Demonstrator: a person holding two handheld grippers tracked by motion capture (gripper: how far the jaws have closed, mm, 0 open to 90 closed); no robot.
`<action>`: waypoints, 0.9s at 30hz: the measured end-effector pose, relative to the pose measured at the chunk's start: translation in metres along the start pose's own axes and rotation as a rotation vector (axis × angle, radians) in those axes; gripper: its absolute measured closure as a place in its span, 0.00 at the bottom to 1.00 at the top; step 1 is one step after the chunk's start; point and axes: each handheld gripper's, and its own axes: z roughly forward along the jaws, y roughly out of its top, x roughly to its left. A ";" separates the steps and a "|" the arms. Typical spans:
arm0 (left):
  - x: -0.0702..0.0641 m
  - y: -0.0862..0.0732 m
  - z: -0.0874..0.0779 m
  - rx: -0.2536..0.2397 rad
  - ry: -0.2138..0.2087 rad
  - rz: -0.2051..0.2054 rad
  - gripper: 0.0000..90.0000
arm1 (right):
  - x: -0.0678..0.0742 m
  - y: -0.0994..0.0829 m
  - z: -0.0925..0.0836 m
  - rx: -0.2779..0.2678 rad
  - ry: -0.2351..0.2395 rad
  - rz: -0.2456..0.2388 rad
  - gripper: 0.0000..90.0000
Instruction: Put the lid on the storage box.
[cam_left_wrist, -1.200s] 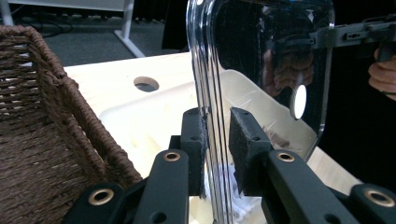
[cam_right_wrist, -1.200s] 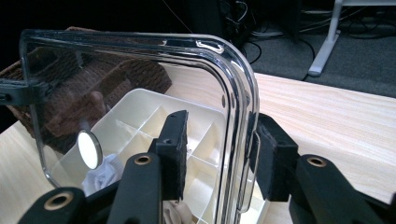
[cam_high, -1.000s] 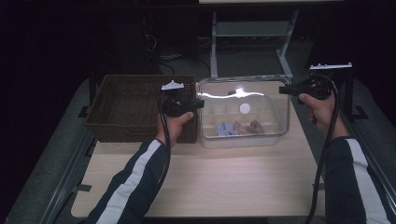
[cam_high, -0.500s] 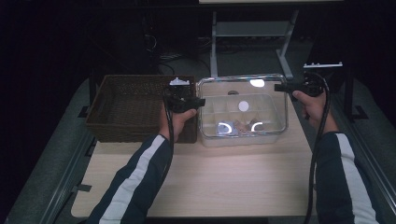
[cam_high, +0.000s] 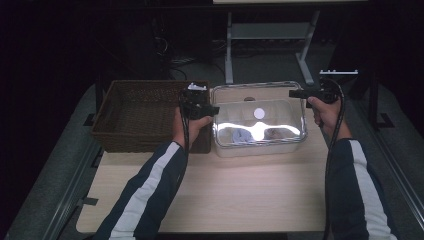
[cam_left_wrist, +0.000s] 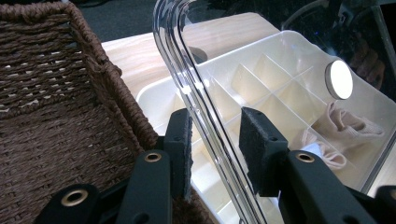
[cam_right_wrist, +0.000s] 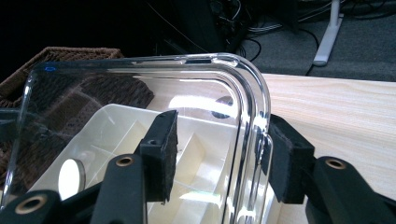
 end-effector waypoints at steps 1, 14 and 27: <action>0.000 0.000 0.001 0.004 -0.001 0.002 0.71 | -0.001 0.000 0.001 -0.003 0.000 0.005 0.53; 0.001 0.001 0.010 0.041 0.023 -0.002 0.65 | -0.007 -0.003 0.015 0.014 -0.019 0.029 0.50; -0.002 0.002 0.013 0.055 0.031 0.014 0.62 | -0.009 -0.002 0.022 0.011 -0.039 0.033 0.47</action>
